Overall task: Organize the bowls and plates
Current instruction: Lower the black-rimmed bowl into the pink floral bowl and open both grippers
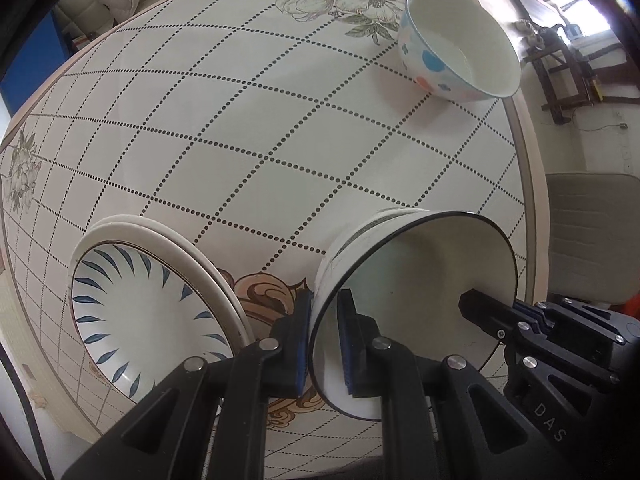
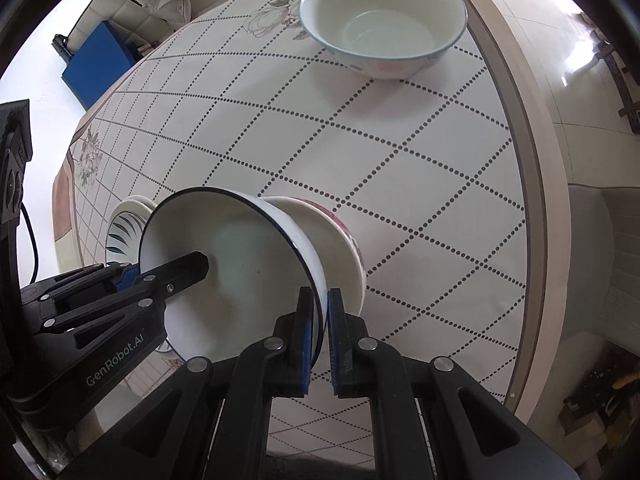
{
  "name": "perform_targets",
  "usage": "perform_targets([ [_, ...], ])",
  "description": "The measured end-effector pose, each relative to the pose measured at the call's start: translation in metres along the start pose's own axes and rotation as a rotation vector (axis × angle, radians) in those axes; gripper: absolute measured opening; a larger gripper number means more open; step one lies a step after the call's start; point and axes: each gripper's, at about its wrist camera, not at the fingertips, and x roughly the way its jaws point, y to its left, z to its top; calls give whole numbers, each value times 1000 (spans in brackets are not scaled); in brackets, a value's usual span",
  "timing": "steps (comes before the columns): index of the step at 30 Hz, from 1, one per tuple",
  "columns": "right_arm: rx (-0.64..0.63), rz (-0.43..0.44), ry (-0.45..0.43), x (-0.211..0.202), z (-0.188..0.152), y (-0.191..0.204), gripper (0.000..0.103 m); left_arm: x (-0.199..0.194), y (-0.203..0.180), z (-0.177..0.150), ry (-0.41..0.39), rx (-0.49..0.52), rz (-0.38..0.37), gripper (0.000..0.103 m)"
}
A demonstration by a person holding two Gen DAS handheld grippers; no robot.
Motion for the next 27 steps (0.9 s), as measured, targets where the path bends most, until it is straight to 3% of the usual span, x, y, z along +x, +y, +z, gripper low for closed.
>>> perform_targets([
  [9,20,0,46,16,-3,-10,8,15,-14,-2,29,25,45,11],
  [19,85,36,80,19,6,-18,12,28,-16,-2,51,14,34,11],
  [22,68,6,92,17,5,-17,15,30,-10,-2,50,11,31,11],
  [27,46,-1,87,14,-2,-17,7,30,-10,-3,46,10,27,11],
])
